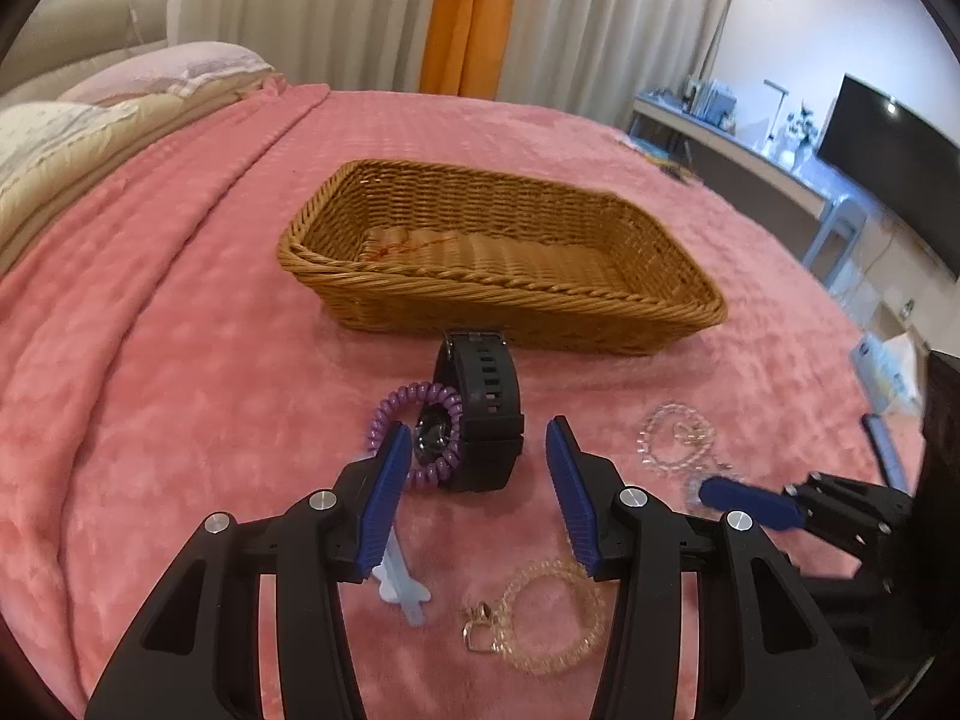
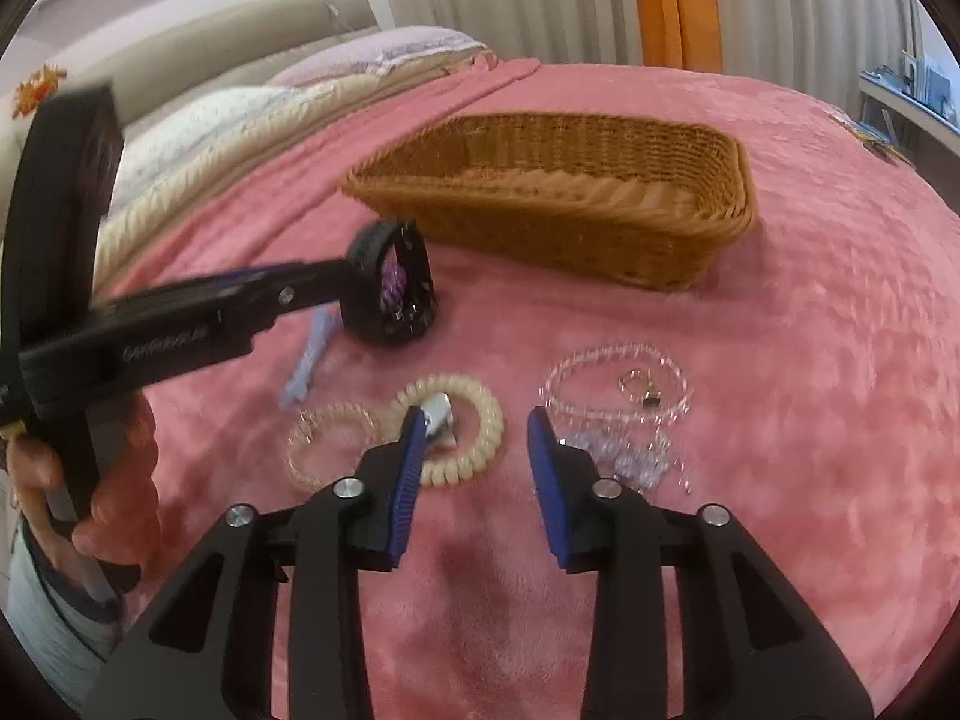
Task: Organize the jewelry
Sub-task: 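Grasp the black watch with the left tool while the right tool grasps the silver hair clip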
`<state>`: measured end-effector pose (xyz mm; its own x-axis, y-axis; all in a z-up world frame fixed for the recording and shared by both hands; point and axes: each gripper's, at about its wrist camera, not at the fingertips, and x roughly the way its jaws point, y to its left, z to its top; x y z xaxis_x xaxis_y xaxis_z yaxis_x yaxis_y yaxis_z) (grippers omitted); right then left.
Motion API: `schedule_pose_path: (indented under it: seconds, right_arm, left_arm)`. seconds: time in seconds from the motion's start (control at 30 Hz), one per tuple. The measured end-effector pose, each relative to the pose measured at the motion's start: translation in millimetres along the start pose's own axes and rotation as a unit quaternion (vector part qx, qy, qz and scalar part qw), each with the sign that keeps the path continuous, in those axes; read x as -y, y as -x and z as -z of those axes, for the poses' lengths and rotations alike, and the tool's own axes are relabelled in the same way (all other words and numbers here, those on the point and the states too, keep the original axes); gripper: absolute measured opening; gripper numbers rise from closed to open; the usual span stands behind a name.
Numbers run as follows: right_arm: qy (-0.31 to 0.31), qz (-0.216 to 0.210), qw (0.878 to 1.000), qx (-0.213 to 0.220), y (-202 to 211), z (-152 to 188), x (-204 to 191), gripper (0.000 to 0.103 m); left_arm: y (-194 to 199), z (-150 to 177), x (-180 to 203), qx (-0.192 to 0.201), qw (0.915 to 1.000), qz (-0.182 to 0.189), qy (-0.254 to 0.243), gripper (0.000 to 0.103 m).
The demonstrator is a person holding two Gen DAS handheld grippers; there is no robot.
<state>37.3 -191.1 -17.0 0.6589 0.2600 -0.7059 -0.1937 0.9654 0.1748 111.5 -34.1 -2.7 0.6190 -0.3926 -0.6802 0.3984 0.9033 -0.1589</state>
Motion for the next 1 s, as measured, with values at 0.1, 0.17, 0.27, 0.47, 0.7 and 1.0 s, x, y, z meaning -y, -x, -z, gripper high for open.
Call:
schedule_pose_path:
  seconds: [0.1, 0.17, 0.27, 0.47, 0.7, 1.0]
  right_arm:
    - [0.007, 0.002, 1.0, -0.002, -2.0, 0.4, -2.3, 0.026]
    - [0.01, 0.005, 1.0, -0.008, -5.3, 0.3, -3.8, 0.025]
    - [0.011, 0.008, 1.0, -0.015, -9.1, 1.7, -3.8, 0.024]
    - [0.012, -0.012, 1.0, 0.008, 6.2, 1.2, -8.3, 0.024]
    - [0.01, -0.028, 0.999, -0.016, -0.3, -0.1, -26.0, 0.024]
    - [-0.03, -0.01, 0.998, -0.051, -24.2, -5.8, -29.3, 0.024]
  left_arm:
    - [-9.6, -5.6, 5.5, -0.003, 0.9998, -0.018, -0.005, 0.045]
    - [-15.7, -7.8, 10.7, -0.005, 0.9994, -0.031, -0.014, 0.045]
    - [-25.7, -8.8, 15.9, -0.013, 0.9983, -0.052, -0.024, 0.032]
    - [-26.0, -7.9, 13.9, -0.005, 0.9988, -0.044, -0.022, 0.023]
    - [11.0, -5.5, 4.7, 0.035, 0.9992, 0.019, 0.002, 0.023]
    - [65.2, 14.9, -23.1, 0.076, 0.9966, 0.025, 0.021, 0.023]
